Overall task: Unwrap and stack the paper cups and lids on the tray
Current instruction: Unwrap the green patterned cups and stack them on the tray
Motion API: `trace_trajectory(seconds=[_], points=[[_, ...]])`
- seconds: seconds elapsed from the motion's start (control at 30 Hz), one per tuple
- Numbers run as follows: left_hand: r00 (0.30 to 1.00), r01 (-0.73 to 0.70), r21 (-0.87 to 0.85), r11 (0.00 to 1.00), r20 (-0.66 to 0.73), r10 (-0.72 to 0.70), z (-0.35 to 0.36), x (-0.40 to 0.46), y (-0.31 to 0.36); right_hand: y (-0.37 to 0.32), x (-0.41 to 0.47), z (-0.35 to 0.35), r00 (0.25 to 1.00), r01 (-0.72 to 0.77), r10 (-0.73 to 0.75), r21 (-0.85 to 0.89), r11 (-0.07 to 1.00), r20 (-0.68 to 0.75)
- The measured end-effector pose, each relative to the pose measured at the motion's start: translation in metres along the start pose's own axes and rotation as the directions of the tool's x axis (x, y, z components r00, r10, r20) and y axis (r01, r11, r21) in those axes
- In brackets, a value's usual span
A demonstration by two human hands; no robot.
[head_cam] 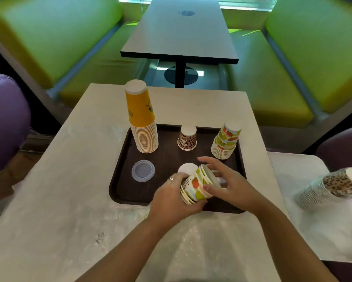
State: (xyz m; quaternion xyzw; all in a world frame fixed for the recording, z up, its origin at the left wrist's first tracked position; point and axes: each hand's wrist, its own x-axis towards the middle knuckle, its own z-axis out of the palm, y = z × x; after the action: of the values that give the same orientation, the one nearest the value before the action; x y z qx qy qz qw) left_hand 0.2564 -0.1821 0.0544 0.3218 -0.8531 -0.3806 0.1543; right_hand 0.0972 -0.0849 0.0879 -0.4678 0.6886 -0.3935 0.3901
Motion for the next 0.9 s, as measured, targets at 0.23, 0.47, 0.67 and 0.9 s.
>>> trace_trajectory(seconds=[0.23, 0.47, 0.67, 0.9], points=[[0.999, -0.036, -0.012, 0.999, 0.004, 0.036, 0.001, -0.001, 0.003, -0.020, 0.000, -0.006, 0.971, 0.226, -0.188, -0.819, 0.528, 0.147], [0.999, -0.006, -0.011, 1.000, -0.041, 0.005, -0.001, 0.006, 0.002, -0.002, 0.023, -0.030, 0.883, 0.292, -0.467, -0.826, 0.482, 0.039], [1.000, 0.012, 0.016, 1.000, -0.010, -0.012, -0.002, 0.008, 0.001, -0.001, 0.058, -0.068, 0.759, 0.082, -0.290, -0.356, 0.931, -0.584], [0.999, 0.031, 0.003, 1.000, 0.010, -0.031, 0.001, 0.012, -0.001, 0.044, 0.096, -0.083, 0.693, -0.040, 0.008, -0.027, 0.999, -0.721]])
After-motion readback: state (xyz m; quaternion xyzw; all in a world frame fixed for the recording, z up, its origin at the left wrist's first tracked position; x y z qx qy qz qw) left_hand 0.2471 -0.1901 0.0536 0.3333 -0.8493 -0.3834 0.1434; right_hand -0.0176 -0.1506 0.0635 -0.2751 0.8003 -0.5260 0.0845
